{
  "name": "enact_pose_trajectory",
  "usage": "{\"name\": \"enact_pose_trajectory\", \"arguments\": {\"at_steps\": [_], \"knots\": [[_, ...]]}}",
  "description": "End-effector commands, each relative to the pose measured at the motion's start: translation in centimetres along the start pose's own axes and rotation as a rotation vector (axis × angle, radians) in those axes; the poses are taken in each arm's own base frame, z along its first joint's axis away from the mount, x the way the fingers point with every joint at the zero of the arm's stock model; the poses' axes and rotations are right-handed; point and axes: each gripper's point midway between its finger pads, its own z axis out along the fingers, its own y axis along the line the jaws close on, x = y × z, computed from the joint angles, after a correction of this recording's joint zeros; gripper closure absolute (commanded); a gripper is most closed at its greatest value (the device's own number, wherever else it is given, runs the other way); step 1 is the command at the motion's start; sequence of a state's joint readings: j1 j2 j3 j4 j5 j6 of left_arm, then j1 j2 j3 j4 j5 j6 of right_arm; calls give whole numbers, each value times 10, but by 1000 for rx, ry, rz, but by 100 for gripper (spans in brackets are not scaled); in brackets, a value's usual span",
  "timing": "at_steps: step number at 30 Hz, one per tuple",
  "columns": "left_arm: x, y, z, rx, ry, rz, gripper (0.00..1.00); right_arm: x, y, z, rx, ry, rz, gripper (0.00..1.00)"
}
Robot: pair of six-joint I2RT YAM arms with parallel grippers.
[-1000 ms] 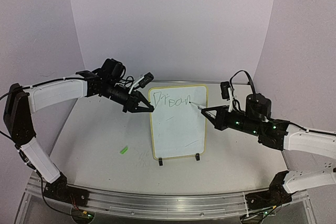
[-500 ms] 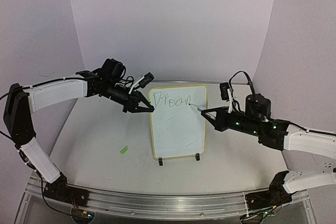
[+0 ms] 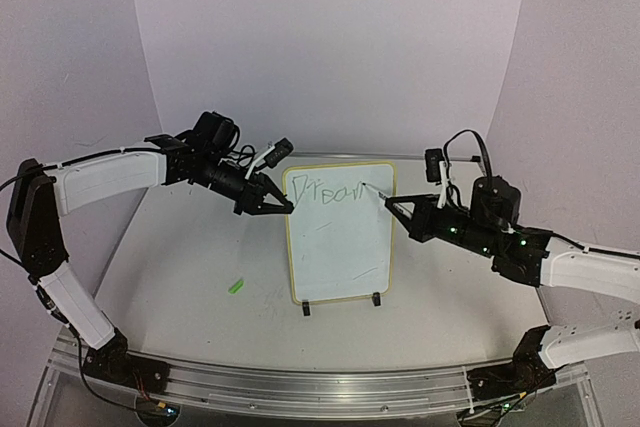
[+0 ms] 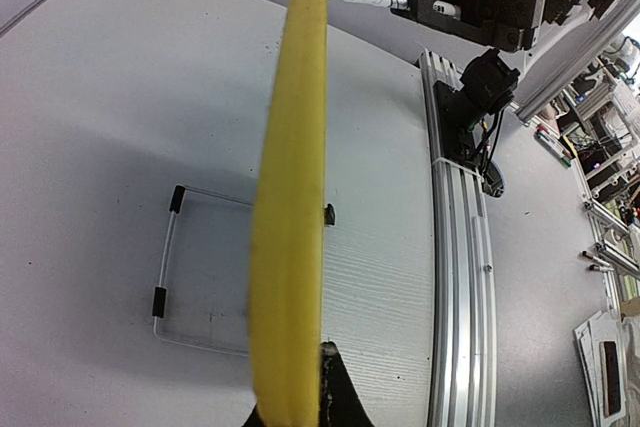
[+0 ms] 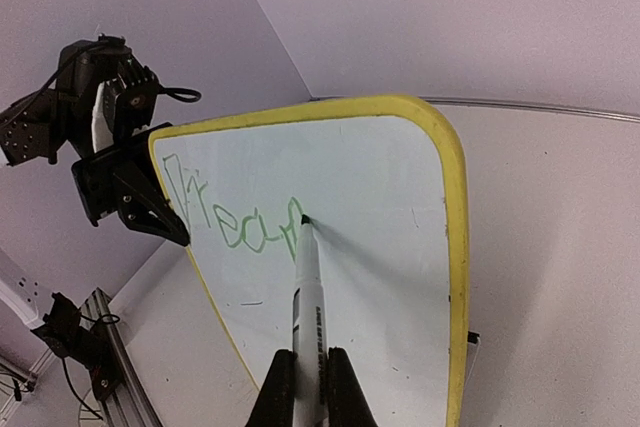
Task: Write a sentence on the whiteboard
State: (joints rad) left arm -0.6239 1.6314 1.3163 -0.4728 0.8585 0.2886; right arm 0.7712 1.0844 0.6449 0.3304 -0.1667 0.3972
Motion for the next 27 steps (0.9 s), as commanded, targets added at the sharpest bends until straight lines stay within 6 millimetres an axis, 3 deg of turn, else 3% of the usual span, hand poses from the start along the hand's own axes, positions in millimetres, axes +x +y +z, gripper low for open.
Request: {"name": "enact_pose_trajectory", "arguments": {"at_steps": [1,9,21,27], "knots": [[47,2,27,-6,159,-55,100,-28,-7,-6,60,-104,-3,100],[47,1,28,-5,160,-54,100,-13,-16,-14,90,-72,16,100],[49,2,29,-3,167,-57,100,28,-27,-12,108,59,47,100],[49,2,30,-1,167,-57,100,32,-27,-18,100,66,61,100]]}}
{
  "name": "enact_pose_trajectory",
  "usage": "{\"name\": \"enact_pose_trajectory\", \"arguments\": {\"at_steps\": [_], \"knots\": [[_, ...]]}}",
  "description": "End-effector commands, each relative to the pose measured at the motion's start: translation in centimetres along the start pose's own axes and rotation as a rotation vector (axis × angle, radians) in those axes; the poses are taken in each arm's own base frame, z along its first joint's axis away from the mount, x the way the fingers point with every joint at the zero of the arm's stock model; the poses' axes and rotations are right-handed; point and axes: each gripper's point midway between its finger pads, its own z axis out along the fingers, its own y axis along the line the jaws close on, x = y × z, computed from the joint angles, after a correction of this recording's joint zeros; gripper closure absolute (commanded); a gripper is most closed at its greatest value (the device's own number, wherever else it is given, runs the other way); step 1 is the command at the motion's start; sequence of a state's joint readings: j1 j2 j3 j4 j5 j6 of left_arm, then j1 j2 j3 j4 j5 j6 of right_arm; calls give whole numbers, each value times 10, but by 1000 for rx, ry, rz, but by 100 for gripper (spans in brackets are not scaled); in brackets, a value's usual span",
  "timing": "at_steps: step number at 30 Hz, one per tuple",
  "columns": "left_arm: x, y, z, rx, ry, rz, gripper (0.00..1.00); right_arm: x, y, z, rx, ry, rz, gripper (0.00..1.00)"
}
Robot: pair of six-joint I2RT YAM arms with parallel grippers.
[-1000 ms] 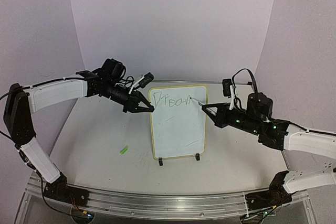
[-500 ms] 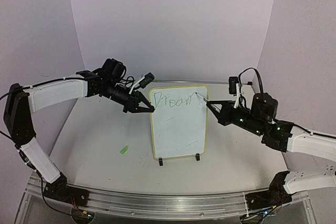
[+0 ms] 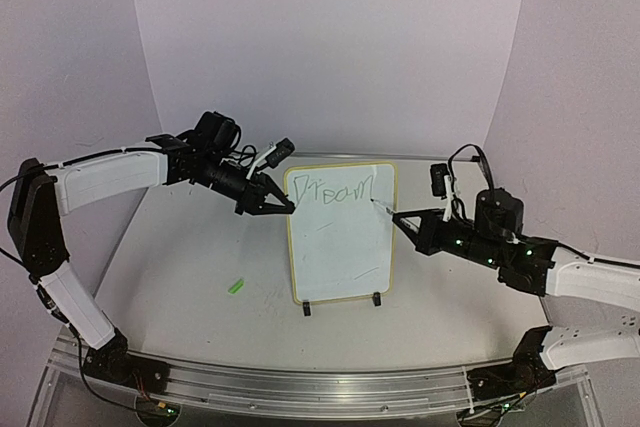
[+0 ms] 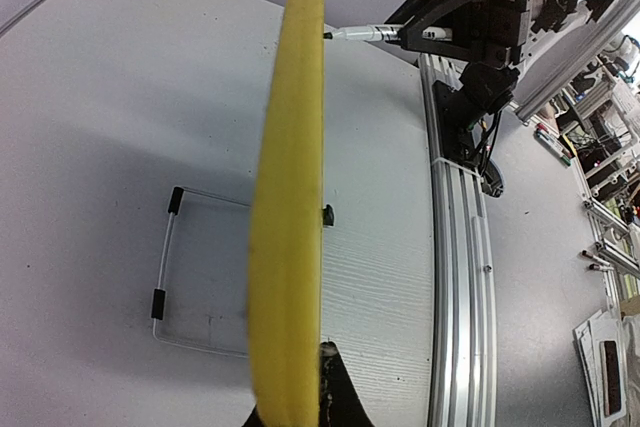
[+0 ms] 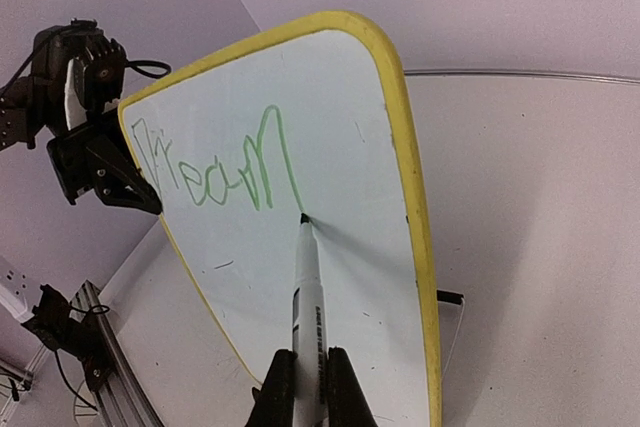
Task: Write a sentence on the whiteboard
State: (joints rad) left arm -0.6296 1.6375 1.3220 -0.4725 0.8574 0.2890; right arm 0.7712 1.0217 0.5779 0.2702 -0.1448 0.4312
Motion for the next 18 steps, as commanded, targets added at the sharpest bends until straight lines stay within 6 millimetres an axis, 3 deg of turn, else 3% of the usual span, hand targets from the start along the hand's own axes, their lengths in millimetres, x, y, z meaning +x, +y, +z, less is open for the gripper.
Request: {"name": "enact_pose_trajectory", "arguments": {"at_steps": [1,8,18], "knots": [[49,2,28,-5,164,-60,100,6,-11,-5,43,12,23,100],[49,2,28,-6,165,-61,100,-31,17,-27,-62,-106,22,100],[49,2,27,-9,166,-60,100,-37,8,-19,-4,-126,-12,100]]}}
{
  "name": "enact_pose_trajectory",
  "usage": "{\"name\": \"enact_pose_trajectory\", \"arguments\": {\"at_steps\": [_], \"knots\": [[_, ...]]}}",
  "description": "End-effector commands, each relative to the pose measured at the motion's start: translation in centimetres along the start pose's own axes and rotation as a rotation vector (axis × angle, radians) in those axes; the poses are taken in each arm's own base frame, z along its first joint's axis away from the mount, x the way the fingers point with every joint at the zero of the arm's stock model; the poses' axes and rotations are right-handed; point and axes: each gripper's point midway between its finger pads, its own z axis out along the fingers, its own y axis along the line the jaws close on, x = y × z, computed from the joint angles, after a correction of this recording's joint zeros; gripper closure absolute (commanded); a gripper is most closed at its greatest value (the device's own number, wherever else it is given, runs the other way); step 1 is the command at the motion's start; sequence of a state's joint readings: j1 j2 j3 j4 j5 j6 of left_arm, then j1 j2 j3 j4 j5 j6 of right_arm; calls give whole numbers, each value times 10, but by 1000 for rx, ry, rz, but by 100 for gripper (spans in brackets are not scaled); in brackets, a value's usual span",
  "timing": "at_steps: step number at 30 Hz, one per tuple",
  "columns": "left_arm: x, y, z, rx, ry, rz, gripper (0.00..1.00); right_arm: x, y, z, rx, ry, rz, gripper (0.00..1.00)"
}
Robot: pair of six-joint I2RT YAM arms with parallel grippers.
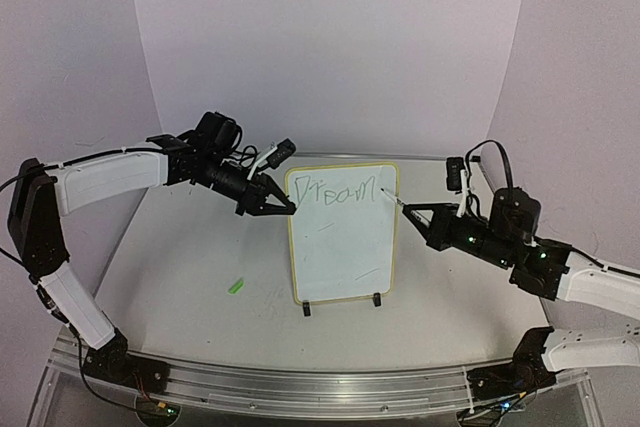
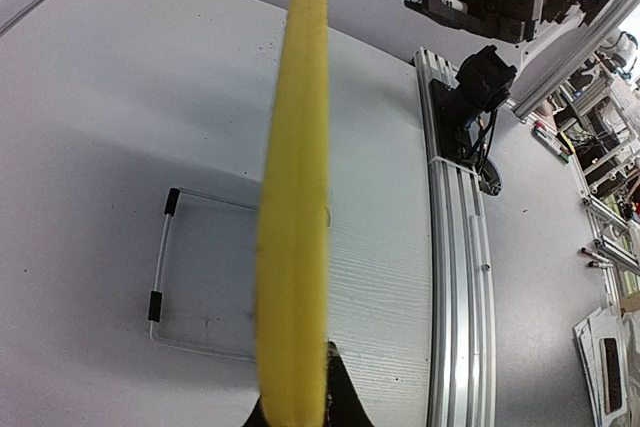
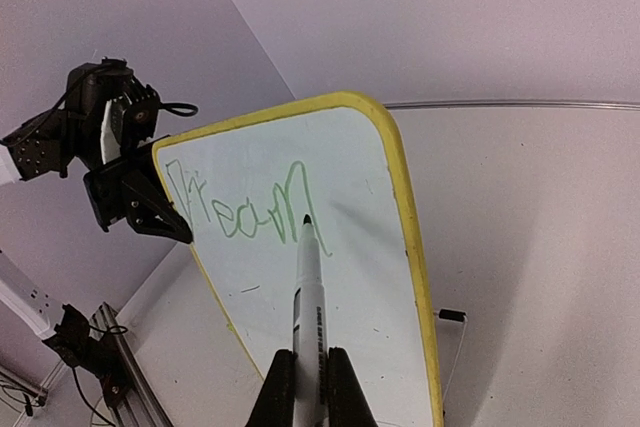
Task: Write a sentence on the whiteboard
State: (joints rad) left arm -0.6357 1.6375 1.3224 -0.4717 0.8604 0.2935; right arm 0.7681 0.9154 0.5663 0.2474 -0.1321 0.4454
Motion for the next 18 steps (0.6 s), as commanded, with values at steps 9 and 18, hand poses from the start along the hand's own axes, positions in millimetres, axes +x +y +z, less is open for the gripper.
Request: {"name": "enact_pose_trajectory", "arguments": {"at_steps": [9,18], "knots": [[50,4,26,-15,166,-66,100,-30,1,6,28,-106,-42,100],[50,5,26,-16,168,-66,100,-30,1,14,29,-93,-57,100]]}}
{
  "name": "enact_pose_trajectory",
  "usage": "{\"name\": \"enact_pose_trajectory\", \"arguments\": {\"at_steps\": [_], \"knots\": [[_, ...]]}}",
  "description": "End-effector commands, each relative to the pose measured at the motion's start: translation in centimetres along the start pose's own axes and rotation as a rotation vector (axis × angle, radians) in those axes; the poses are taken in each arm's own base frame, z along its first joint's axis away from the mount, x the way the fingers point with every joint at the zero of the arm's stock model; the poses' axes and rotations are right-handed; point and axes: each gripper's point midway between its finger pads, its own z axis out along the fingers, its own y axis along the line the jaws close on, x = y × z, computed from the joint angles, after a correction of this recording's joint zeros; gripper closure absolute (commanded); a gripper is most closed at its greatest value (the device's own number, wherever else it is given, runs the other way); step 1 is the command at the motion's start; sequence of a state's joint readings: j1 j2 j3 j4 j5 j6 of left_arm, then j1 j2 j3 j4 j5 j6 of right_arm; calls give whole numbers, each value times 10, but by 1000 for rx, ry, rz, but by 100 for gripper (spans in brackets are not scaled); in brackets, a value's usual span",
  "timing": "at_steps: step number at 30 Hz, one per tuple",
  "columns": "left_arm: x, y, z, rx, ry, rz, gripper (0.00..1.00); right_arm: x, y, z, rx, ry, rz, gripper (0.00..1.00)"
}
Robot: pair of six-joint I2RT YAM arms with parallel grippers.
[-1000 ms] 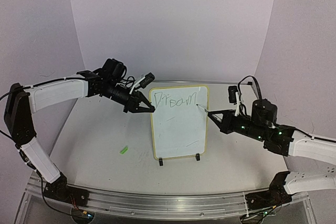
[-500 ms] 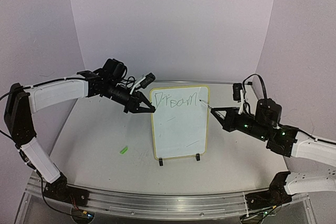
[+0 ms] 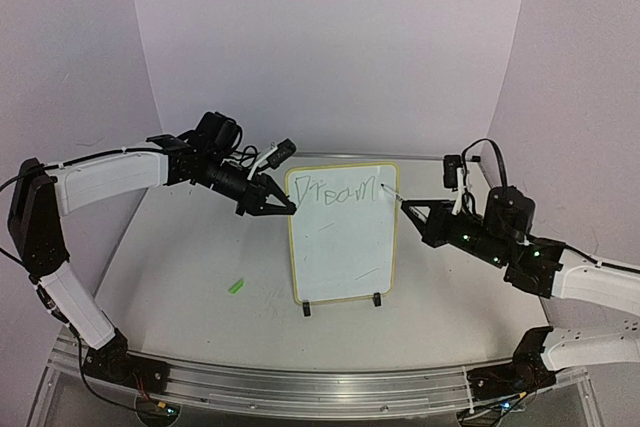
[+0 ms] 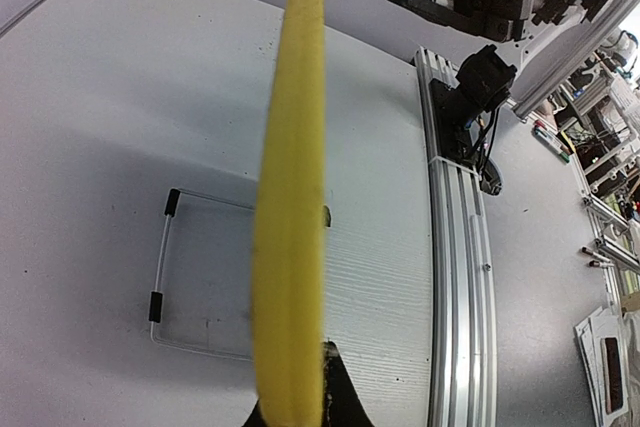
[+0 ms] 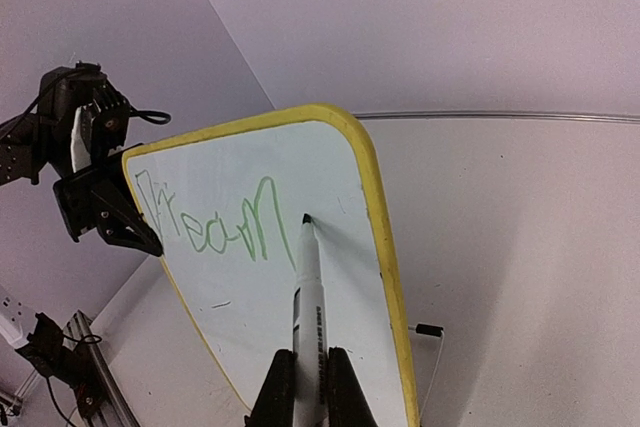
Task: Write a sentence on the whiteboard
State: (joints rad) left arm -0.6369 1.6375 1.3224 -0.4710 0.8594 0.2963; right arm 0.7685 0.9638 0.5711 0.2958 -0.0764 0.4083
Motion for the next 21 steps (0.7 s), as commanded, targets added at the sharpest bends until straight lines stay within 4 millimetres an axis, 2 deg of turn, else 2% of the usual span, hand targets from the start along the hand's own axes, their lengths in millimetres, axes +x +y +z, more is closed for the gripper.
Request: {"name": "enact_pose_trajectory", "arguments": {"at_steps": [1,6,17,21], "knots": [[50,5,26,-15,167,-70,100,-25,10,7,-22,-56,-19,100],[51,4,26,-14,168,-70,100,-16,11,12,-37,-21,-11,100],[51,4,27,-12,170,-72,100,4,-5,-2,12,5,31,100],[53,5,28,-11,173,-76,100,5,-6,-4,20,6,31,100]]}}
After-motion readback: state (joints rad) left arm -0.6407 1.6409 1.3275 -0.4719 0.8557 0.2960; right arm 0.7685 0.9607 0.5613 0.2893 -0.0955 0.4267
